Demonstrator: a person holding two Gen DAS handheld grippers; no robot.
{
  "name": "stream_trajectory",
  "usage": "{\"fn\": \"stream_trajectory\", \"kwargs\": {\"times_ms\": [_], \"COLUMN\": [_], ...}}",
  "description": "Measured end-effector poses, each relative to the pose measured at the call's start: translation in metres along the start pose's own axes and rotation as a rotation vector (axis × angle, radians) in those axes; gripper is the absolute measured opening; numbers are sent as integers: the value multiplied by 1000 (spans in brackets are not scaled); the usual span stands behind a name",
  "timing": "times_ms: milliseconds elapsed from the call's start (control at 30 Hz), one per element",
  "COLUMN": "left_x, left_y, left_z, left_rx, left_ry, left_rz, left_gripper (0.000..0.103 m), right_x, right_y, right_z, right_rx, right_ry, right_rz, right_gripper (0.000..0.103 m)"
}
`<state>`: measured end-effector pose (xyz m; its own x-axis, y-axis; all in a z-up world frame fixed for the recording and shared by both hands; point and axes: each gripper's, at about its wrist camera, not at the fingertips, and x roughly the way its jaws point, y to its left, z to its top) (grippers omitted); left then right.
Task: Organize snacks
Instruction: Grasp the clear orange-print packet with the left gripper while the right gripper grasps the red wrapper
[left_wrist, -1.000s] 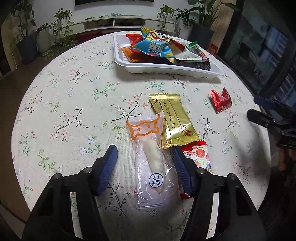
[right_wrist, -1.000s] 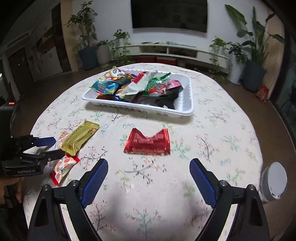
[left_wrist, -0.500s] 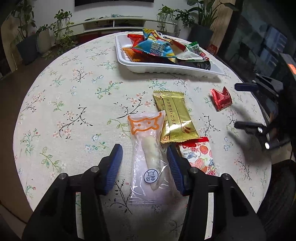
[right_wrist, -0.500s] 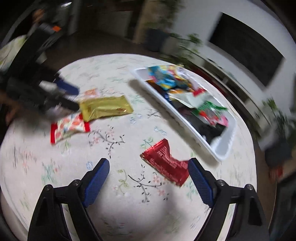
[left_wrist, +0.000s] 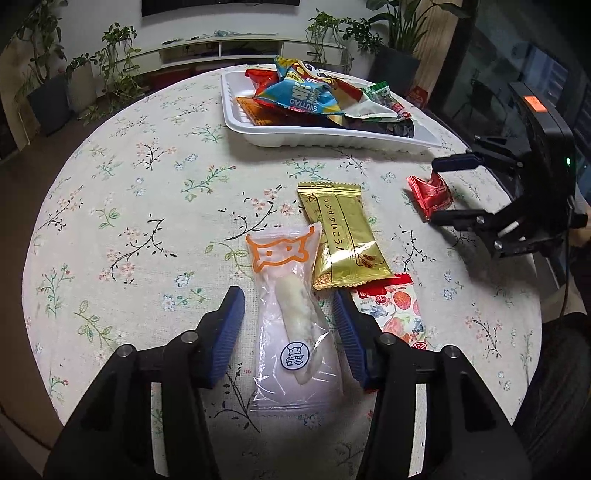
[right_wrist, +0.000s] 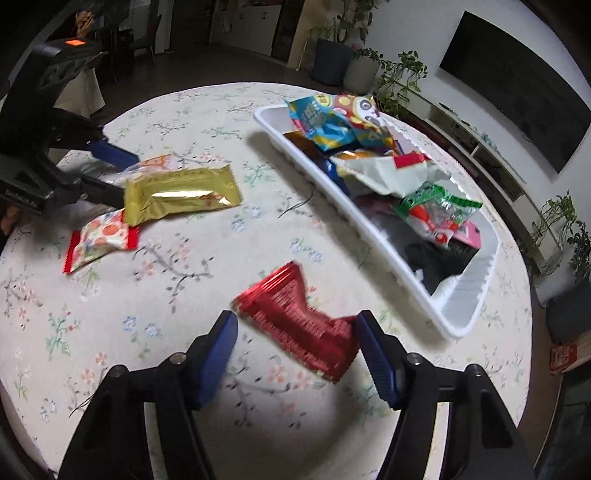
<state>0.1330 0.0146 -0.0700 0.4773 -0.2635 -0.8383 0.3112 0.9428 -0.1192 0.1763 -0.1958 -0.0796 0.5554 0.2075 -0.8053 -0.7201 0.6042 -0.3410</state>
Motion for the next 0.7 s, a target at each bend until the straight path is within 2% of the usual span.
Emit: {"fn": "stream_trajectory", "kwargs": {"times_ms": [133, 200, 300, 333, 400, 433, 533, 567, 700], "left_x": [0, 0, 0, -1, -1, -1, -1, -1, -1], "left_y": [1, 1, 2, 3, 3, 4, 4, 4, 5], "left_z": [0, -1, 0, -1, -1, -1, 0, 0, 0], "left_rx": [4, 3, -1, -4, -4, -4, -5, -4, -9], "left_ry": [-1, -1, -4, -5, -5, -5, -5, -6, -9], "left_rz": [-5, -6, -9, -10, -8, -6, 6, 20, 34], "left_gripper": [48, 48, 48, 48, 48, 46, 41, 33, 31], "right_x": [0, 7, 9, 8, 8, 7, 6, 4, -3], "right_y": [-6, -3, -5, -5, -4, -4, -4, -2, 12], "right_z": [7, 9, 10, 9, 8, 8, 5, 3, 0], "right_rx": [-14, -63, -47, -40, -23, -12, 39, 53, 86], "right_ry": [-14, 19, 24, 23, 33, 40, 56, 62, 84], "right_rz": [43, 30, 70, 83, 115, 122, 124, 119, 60], "right_gripper": [68, 68, 59, 52, 44, 43, 42, 41, 36]}}
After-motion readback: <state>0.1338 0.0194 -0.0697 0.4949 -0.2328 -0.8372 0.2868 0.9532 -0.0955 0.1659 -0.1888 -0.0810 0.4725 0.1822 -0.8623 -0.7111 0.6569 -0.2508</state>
